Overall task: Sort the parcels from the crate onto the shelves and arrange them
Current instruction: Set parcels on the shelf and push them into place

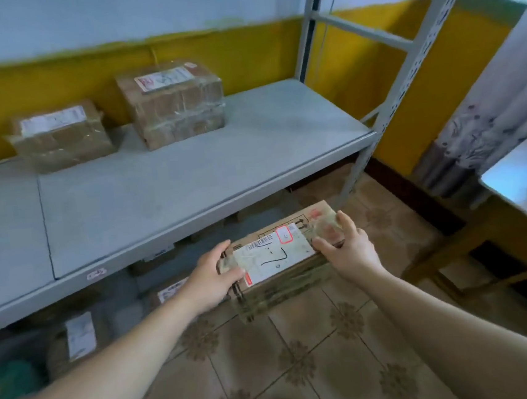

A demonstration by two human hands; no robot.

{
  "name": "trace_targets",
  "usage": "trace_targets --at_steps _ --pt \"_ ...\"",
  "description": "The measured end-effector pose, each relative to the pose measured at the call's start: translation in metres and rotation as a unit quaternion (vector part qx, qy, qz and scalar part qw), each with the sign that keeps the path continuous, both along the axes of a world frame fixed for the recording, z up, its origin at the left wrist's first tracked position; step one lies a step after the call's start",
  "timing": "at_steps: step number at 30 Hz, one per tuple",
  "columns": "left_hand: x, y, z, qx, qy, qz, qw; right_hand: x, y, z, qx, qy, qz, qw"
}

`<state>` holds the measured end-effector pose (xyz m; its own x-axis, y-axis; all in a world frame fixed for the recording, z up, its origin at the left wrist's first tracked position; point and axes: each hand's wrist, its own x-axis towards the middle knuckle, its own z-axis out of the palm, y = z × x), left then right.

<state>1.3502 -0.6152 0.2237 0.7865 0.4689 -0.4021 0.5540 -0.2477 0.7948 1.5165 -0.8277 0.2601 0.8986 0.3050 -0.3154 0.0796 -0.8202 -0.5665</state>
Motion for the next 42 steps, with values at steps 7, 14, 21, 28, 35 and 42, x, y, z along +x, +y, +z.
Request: trace_targets --at_steps 7,14,21,28,35,42 --pt "0.03 0.012 -0.058 0.023 0.056 0.141 0.988 0.067 0.056 -0.076 -0.052 0.066 0.127 0.988" --pt "0.087 0.031 -0.185 0.019 0.056 0.255 0.965 0.136 0.112 -0.215 -0.018 0.089 0.201 0.975" --pt "0.122 0.067 -0.346 0.052 0.033 0.263 0.963 0.176 0.159 -0.382 0.002 0.061 0.234 0.97" --pt "0.135 0.103 -0.457 0.103 -0.01 0.289 0.952 0.195 0.194 -0.493 0.061 0.011 0.262 0.963" --pt "0.13 0.119 -0.487 0.125 -0.065 0.279 0.95 0.203 0.218 -0.513 -0.015 -0.121 0.274 0.954" --pt "0.056 0.156 -0.532 0.229 0.155 0.228 0.934 0.162 0.241 -0.492 -0.082 -0.255 0.467 0.843"
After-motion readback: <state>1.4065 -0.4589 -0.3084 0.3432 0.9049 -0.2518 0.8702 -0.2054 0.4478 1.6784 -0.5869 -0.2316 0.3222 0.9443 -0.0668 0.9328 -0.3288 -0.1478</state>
